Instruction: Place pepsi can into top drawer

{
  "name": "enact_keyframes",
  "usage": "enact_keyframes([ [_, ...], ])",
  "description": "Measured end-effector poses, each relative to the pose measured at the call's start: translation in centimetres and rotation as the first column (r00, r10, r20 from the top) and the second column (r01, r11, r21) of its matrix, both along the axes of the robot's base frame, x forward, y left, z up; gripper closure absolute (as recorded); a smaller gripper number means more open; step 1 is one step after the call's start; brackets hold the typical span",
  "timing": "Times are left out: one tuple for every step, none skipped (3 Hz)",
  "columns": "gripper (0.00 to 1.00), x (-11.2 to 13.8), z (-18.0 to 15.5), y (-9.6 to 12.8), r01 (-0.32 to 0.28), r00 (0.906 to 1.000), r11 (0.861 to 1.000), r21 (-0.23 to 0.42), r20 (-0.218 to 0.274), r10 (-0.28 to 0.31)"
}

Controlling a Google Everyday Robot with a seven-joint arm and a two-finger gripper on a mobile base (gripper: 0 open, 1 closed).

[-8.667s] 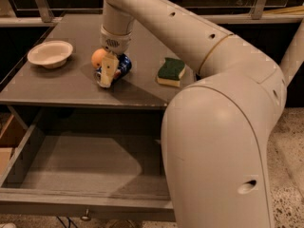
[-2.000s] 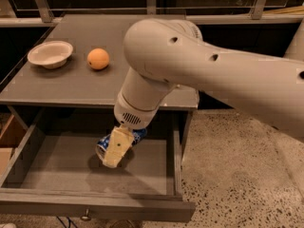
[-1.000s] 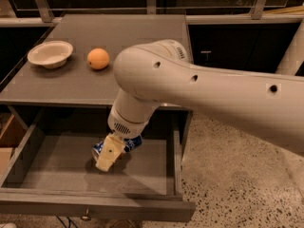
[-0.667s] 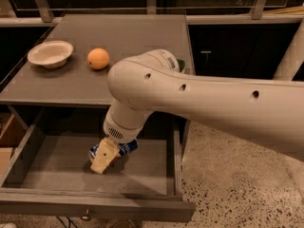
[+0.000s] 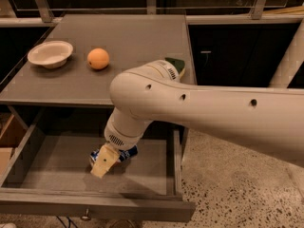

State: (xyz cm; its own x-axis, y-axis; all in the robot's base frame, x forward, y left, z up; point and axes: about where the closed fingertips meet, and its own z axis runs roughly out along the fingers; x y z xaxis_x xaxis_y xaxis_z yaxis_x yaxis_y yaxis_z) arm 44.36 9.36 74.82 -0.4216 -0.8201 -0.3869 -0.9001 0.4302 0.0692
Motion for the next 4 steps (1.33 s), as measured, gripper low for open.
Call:
enact_keyframes([
  [1.00, 0.5, -1.1, 1.1, 0.003, 0.9999, 1.000, 0.001, -0.013, -0.003],
  [1.00, 3.0, -4.7, 3.7, 0.029, 0.9993, 0.998, -0.050, -0.025, -0.030],
  [1.00, 3.0, -4.7, 3.7, 0.029, 0.9993, 0.998, -0.051, -0.024, -0.030],
  [1.00, 2.3, -6.1, 3.6, 0.047, 0.9974, 0.995, -0.085, -0.050, -0.051],
])
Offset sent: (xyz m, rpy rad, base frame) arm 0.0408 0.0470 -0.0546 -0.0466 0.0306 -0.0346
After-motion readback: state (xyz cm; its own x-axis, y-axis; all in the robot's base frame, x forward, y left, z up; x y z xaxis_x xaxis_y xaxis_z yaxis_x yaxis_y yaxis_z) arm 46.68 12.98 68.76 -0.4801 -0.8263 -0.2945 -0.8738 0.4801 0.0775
